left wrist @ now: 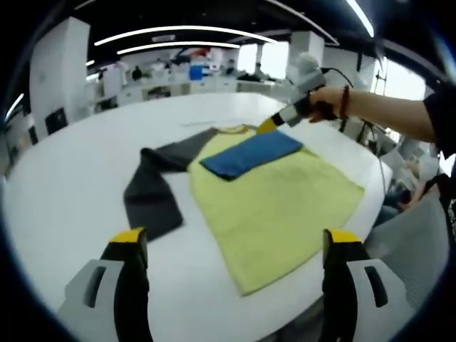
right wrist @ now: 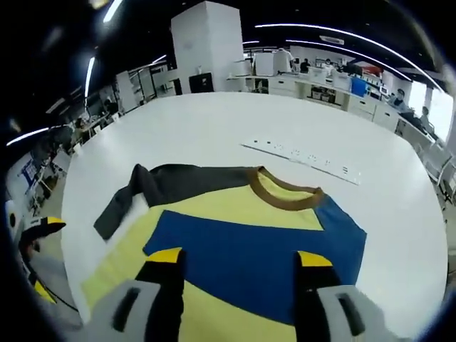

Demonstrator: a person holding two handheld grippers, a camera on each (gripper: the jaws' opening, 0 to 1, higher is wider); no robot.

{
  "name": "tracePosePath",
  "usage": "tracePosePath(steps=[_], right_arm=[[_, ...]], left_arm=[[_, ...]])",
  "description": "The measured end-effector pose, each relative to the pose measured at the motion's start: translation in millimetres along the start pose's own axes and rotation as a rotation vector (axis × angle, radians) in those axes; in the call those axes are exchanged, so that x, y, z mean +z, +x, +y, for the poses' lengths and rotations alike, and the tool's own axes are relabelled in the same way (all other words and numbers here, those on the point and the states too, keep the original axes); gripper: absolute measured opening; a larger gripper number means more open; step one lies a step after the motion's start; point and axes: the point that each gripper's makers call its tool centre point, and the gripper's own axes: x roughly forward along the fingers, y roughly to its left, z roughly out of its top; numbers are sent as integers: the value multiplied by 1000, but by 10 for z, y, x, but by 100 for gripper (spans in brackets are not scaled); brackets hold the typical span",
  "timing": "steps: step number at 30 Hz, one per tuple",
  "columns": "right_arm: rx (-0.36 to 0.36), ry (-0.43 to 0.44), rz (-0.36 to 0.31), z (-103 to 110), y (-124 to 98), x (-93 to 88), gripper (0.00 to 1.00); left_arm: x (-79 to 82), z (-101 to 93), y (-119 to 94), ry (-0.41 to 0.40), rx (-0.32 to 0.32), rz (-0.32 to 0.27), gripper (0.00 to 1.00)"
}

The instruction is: Fold the garment on the visible template until the final outline fits inside the template.

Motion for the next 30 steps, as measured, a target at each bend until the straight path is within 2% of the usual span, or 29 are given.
tracePosePath(steps=[5, 7, 9, 16, 23, 30], right_arm=[[-34, 19, 16, -238, -126, -139, 63], [-68, 54, 2, -338, -164, -155, 59], [-97, 43, 8, -445, -211, -214, 52], [-163, 99, 21, -794, -296, -436, 48], [-183, 170, 44, -911, -325, -700, 37], [-201, 186, 45, -981, -286, -836, 25]], left_arm=[[-8, 7, -5, -1, 3, 2, 99], [-23, 16, 4, -6, 4, 5, 99], [-32, 12, 5, -4, 4, 12, 99], [-48, 26, -10, -8, 7, 16, 99], [-38, 13, 1, -4, 1, 18, 99], [-30, -2, 10, -15, -8, 16, 99]])
